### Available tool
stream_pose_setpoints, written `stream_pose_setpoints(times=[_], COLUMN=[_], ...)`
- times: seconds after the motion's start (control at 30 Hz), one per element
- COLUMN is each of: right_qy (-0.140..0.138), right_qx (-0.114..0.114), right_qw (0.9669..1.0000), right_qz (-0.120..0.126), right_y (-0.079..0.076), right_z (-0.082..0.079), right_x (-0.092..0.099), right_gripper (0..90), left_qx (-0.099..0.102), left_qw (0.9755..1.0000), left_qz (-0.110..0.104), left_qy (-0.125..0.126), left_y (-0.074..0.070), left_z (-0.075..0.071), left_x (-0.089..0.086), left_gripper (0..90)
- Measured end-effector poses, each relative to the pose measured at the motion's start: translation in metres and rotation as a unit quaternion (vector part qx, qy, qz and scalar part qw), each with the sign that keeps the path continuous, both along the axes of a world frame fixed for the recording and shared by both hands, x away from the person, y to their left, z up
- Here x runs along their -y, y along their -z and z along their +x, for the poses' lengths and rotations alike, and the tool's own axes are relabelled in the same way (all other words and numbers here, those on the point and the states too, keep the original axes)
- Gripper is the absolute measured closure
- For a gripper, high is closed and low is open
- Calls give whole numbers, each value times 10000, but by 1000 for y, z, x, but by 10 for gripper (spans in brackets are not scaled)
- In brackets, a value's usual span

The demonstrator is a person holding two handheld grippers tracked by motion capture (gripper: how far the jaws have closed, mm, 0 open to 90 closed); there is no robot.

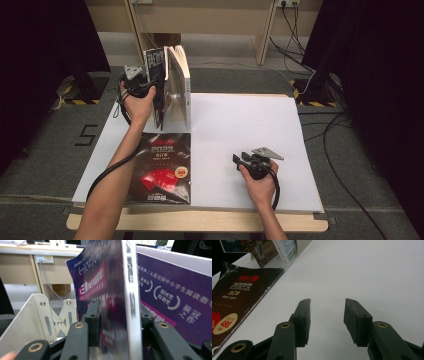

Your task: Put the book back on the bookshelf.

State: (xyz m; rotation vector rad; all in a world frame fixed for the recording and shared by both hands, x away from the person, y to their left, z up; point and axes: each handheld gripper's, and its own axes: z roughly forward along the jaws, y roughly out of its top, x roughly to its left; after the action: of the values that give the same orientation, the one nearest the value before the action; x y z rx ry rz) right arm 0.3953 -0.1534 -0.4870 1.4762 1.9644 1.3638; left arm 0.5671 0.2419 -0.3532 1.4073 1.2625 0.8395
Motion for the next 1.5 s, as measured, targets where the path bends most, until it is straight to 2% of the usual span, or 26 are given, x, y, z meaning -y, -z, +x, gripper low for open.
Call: stream_pose_setpoints(times=[0.17, 0.33, 0.4, 0.63, 0.77, 0.83, 0.93, 1.1, 1.2, 1.37, 1.5], right_qy=[0, -11, -21, -12, -19, -14, -18, -32, -33, -24, -31], right_qx=[-49, -65, -55, -88, -90, -80, -89, -90, -104, -120, -90], right_qw=[10000, 10000, 10000, 10000, 10000, 10000, 10000, 10000, 9999, 9999, 9999], right_qz=[17, 17, 7, 14, 12, 12, 21, 26, 30, 53, 31], right_y=[1, 1, 2, 2, 2, 2, 2, 1, 1, 1, 0], right_z=[0, 1, 1, 1, 1, 1, 1, 0, 0, 0, 0], right_x=[0, 1, 1, 2, 2, 1, 0, -2, -2, -2, 0], right_gripper=[571, 569, 569, 567, 567, 566, 567, 566, 566, 566, 566], left_qx=[-219, -193, -198, -105, 31, 65, 191, 380, 483, 373, 286], left_qw=[9996, 9998, 9997, 9998, 9994, 9991, 9988, 9984, 9983, 9990, 9995], left_qz=[-154, -41, -105, -50, 15, -83, -10, -43, 28, 78, 100], left_qy=[-23, 28, 106, 146, 330, 412, 459, 407, 336, 224, 120], left_y=[-1, 2, 4, 11, 15, 17, 17, 14, 7, 6, 7], left_z=[5, 0, -3, -14, -23, -28, -36, -48, -55, -61, -64], left_x=[-4, -3, -1, -2, -1, -1, -1, -3, -3, -1, 0], left_gripper=[618, 622, 621, 623, 622, 661, 614, 627, 645, 688, 767])
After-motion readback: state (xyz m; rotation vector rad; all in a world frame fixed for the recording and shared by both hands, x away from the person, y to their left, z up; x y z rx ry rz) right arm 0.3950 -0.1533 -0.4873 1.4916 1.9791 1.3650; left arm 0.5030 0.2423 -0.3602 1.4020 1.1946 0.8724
